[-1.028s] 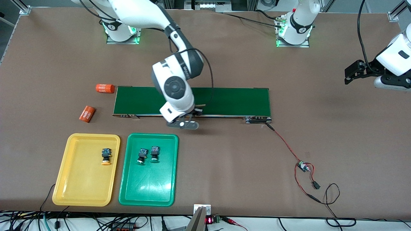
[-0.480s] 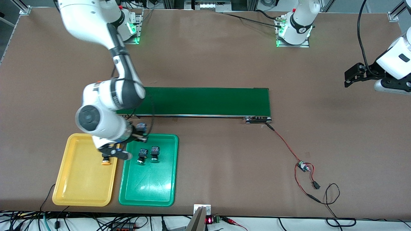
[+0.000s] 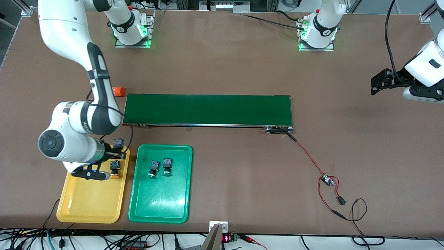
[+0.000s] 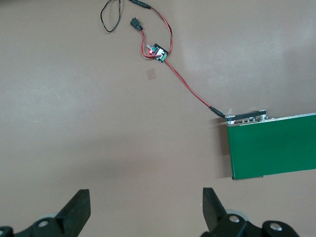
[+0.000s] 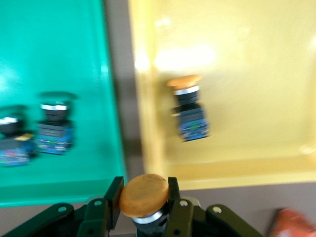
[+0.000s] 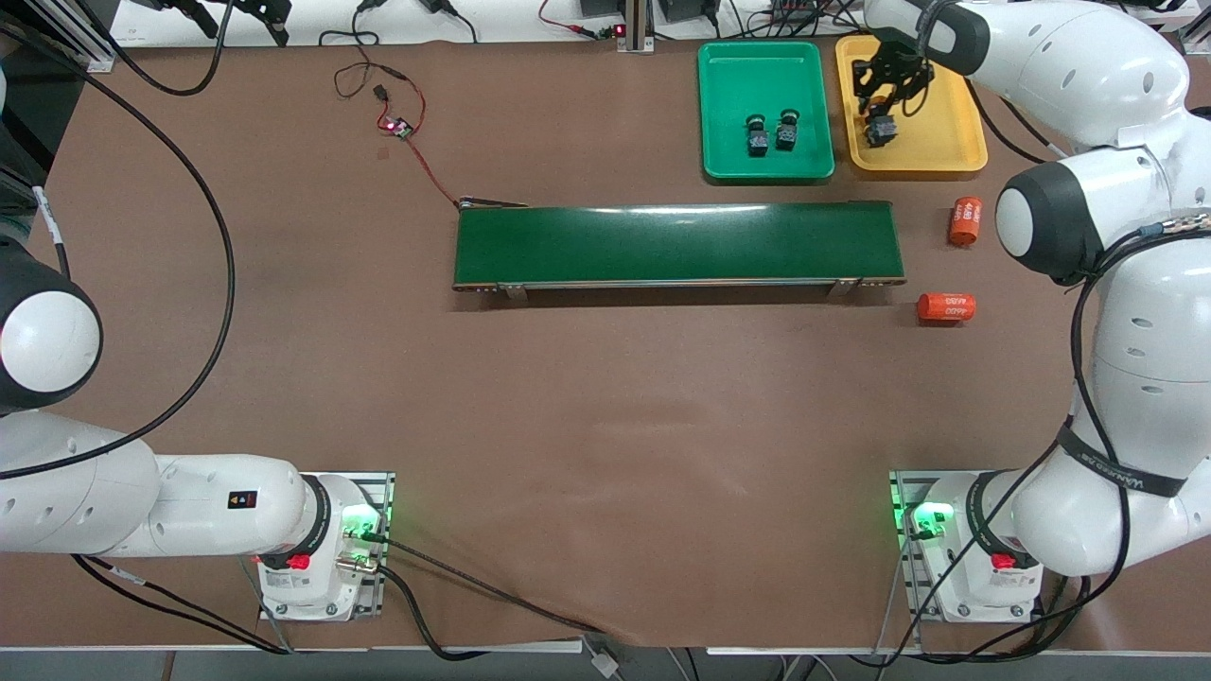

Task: Sort buttons by color to trays
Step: 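Carry the yellow button with the right gripper and drop it in the yellow tray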

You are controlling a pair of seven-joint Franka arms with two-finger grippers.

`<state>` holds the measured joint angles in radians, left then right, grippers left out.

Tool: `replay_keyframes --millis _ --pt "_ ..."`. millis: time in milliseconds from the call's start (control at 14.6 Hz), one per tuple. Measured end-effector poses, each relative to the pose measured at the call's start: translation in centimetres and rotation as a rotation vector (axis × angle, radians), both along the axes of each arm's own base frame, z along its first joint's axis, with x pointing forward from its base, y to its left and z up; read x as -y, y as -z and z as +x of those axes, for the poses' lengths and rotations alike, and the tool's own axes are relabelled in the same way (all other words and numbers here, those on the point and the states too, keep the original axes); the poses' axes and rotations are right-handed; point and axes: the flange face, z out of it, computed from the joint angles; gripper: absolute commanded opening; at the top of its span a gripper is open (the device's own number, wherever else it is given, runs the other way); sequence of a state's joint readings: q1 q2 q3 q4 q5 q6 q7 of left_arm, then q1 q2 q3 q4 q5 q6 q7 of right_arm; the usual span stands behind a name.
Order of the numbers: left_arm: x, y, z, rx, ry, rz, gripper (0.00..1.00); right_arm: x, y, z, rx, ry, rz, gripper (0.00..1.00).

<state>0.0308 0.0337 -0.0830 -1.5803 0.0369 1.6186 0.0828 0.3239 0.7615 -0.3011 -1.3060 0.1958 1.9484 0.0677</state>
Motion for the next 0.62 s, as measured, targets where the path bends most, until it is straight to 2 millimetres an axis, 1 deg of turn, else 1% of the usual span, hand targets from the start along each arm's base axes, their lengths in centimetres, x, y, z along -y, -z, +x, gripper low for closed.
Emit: replay_keyframes --millis 137,343,548,617 --pt "0.0 0.0 0.0 -0.001 0.000 0.000 1.00 1.3 0.9 0.3 0.008 -0.074 -0.061 0.14" --pt "0.0 0.0 0.1 -0.001 0.000 0.000 1.00 3.0 2.6 1.1 0.044 -0.156 -0.085 0.15" --pt "0.0 0.0 0.1 -0.001 0.000 0.000 1.00 6.4 4.7 2.5 0.131 -0.235 -0.096 0.15" --pt "0.0 0.1 0.1 -0.001 0.000 0.000 1.00 7.2 5.4 2.7 0.147 -0.251 -0.096 0.15"
